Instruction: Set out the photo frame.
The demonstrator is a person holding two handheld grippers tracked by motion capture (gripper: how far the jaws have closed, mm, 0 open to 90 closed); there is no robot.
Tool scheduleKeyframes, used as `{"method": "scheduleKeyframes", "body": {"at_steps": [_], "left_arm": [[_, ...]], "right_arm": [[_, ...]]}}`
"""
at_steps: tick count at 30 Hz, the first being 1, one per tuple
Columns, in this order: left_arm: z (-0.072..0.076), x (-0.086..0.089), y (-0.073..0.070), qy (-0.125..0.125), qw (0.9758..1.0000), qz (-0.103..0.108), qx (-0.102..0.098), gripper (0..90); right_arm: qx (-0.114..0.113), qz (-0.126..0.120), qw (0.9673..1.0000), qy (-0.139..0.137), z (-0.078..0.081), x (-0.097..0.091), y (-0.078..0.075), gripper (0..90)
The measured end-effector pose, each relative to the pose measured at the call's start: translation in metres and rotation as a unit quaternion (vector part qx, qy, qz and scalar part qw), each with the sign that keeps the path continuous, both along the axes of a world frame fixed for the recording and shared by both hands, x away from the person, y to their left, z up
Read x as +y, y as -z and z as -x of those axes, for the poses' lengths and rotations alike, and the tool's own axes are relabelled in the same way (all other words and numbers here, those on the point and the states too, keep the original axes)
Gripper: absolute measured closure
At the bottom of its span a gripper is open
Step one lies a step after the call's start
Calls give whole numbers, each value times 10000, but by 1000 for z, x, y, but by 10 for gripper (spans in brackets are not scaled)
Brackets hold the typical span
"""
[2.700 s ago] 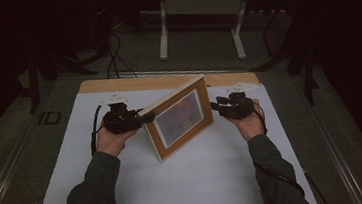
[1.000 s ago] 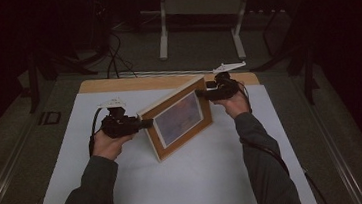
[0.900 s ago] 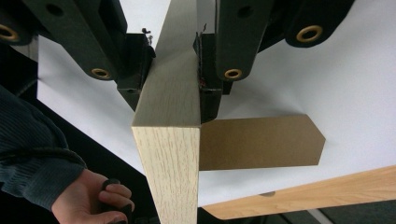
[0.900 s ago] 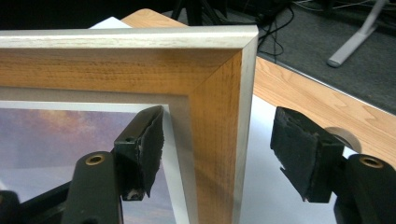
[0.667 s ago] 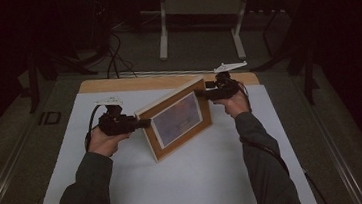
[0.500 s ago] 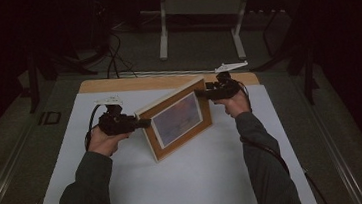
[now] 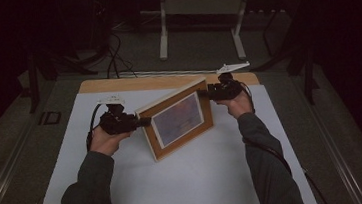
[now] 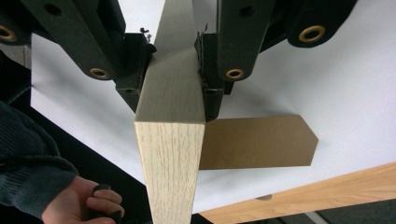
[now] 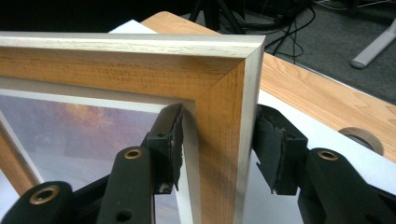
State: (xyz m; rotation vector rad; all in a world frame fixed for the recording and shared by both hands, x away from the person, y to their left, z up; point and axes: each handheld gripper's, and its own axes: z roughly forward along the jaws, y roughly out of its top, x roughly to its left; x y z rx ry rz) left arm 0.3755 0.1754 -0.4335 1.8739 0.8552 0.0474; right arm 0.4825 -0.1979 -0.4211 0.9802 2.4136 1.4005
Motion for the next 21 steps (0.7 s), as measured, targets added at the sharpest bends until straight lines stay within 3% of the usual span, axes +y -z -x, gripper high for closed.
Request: {"method": "scheduleKeyframes", "body": {"at_steps": [21], "left_arm": [[-3,-2,1,-440,9988,-119,-180,701]], "right_arm": [[-111,41,9998,171,7,-4,2,602]]}}
